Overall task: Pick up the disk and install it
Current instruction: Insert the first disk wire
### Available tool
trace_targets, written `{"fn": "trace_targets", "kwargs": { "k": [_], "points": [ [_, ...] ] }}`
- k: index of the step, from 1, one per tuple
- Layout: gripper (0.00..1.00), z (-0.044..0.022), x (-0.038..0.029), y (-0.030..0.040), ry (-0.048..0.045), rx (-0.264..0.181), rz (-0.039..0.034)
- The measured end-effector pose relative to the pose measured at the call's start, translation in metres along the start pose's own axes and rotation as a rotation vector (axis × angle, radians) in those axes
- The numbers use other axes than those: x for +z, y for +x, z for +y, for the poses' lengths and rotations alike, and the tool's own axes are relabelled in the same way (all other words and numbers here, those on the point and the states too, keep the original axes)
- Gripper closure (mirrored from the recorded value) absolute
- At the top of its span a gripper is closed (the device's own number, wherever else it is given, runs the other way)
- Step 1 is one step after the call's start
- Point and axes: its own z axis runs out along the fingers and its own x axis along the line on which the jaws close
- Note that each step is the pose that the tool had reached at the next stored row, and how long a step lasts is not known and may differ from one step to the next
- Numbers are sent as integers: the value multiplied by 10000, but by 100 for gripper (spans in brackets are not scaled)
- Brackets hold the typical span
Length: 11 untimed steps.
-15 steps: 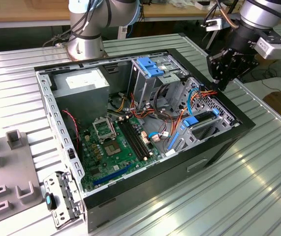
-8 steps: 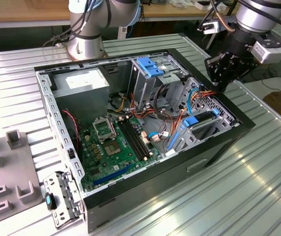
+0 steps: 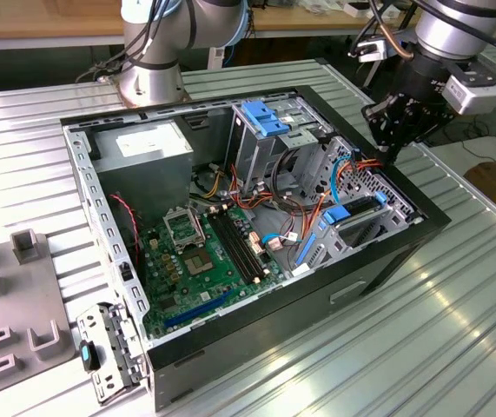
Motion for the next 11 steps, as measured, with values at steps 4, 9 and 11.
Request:
{"fn": "trace_targets", "kwargs": {
  "k": [4, 9, 11],
  "points": [
    [84, -1, -42, 5, -26, -4, 9],
    [84, -1, -49, 6, -167, 705, 38],
    [84, -1, -49, 6, -232, 1202, 48]
  ]
}}
